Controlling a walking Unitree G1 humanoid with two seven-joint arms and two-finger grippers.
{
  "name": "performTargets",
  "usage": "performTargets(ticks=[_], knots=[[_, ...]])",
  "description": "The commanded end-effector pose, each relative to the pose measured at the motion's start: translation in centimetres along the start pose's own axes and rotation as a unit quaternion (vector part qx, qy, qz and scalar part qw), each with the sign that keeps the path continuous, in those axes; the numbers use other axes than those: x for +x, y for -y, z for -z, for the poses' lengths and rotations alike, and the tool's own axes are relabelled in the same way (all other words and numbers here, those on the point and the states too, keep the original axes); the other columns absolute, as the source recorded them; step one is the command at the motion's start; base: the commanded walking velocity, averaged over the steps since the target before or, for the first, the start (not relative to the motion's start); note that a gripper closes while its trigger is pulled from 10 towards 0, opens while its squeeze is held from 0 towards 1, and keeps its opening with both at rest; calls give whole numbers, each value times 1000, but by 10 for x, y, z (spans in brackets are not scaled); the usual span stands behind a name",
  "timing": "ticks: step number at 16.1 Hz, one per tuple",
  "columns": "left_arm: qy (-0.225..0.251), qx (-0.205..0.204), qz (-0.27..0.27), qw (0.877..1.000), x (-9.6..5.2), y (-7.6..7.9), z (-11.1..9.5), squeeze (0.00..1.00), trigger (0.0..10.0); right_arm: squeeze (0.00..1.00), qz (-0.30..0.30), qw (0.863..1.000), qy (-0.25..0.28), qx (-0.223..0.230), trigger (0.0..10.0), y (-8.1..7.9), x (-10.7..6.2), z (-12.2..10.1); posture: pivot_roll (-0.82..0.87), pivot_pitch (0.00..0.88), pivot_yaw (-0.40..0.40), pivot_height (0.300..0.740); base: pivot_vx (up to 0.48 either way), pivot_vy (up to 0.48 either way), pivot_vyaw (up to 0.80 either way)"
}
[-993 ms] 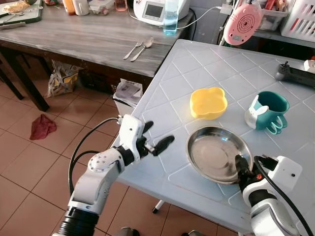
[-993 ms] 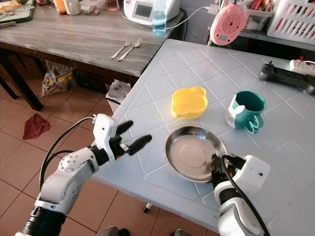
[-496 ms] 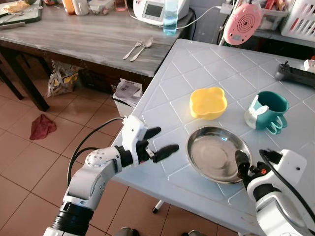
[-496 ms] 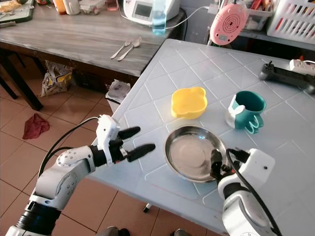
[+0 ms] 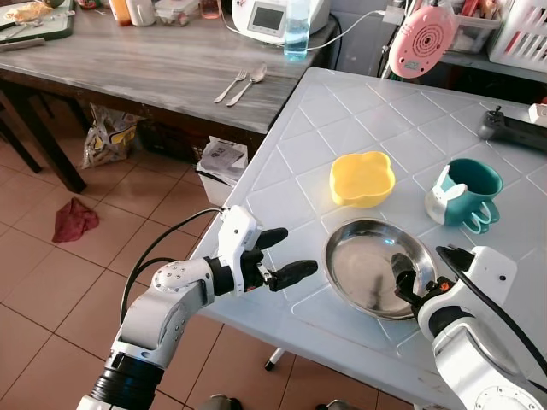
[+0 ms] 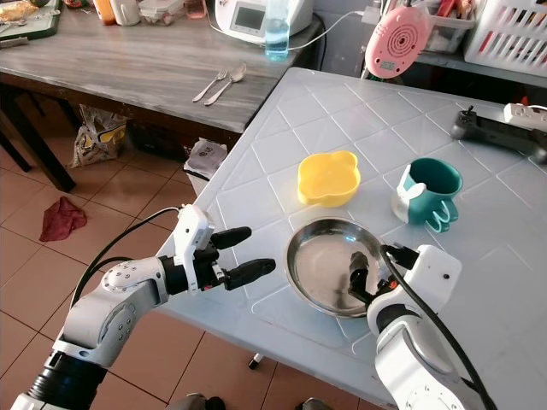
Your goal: Setting the table
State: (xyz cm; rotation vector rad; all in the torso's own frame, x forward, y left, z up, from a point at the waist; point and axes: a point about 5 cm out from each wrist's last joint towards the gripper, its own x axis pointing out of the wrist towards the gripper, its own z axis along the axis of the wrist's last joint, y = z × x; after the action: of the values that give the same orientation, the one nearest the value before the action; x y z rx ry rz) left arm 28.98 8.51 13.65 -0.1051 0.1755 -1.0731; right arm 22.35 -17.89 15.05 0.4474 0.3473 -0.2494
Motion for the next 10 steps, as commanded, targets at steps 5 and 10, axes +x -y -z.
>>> performTargets(ticks=[5, 10], knots=[[-6, 3, 13, 1000, 0, 4, 2, 0, 10000, 0, 15, 999, -38, -1, 0, 0, 3, 8, -25, 142, -12, 714, 0, 0, 0], [-10, 2, 14, 1000, 0, 5, 5, 0, 10000, 0, 24, 998, -51, -13, 0, 7, 5, 14, -23, 140, -11, 714, 0, 0, 0]])
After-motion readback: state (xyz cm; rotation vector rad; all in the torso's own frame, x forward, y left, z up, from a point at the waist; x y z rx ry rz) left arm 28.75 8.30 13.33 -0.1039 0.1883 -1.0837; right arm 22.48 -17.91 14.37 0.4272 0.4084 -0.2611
